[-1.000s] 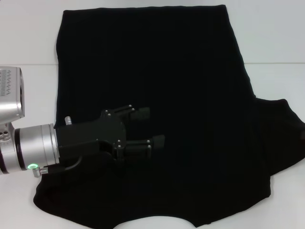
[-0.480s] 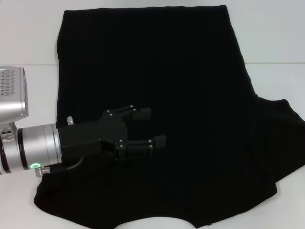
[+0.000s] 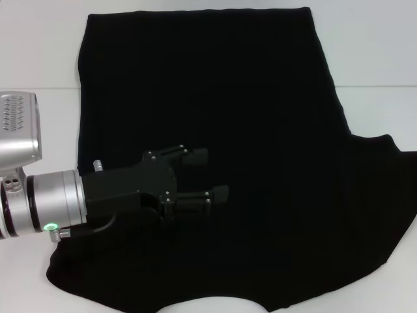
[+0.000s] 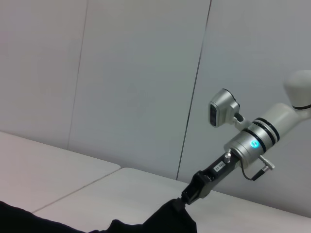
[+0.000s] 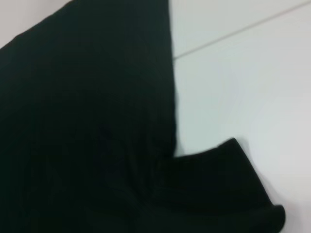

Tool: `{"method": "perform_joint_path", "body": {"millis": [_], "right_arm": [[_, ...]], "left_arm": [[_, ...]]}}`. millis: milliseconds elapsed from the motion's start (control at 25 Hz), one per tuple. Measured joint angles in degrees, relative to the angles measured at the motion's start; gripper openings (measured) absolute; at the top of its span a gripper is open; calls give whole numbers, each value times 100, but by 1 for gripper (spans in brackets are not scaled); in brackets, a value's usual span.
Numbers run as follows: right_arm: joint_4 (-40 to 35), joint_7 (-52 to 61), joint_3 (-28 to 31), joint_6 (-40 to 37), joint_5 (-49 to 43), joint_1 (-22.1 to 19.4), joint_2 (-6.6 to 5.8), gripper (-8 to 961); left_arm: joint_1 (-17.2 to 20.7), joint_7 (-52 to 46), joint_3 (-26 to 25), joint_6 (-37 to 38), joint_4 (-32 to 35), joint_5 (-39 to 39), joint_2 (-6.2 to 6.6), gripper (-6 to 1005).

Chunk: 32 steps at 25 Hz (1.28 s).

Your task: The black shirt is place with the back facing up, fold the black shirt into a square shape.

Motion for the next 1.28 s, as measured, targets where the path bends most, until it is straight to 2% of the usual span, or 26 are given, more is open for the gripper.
{"method": "perform_joint_path", "body": {"millis": [280,400,520,720,840,1040,1200,1280], "right_arm": [[-1,1,-10,-19,-5,116,2,112],[-2,1,-16,-75,-5,206,46,120],[16,2,-186,-99,-3,412,160,129],[49,44,-838,-26,-5,903,446,143],[63,209,-1321,24,-15,1153,528,152],[23,378,-1950,-81,-20,1367,581,166],[10,388,-1895,-103,12,1426,577,177],[9,422,-1822,-102,23,1396,554,261]], "left_arm": [[10,0,-10,0,0,-4,0,860],[24,0,-18,0,0,-4,0,860],[37,0,-21,0,0,-4,1,860],[44,0,-30,0,0,-4,0,859],[45,0,-41,0,0,-3,0,860],[45,0,-47,-101,0,12,0,860],[44,0,-48,-171,0,21,0,860],[41,0,-47,-173,1,9,7,860]]}}
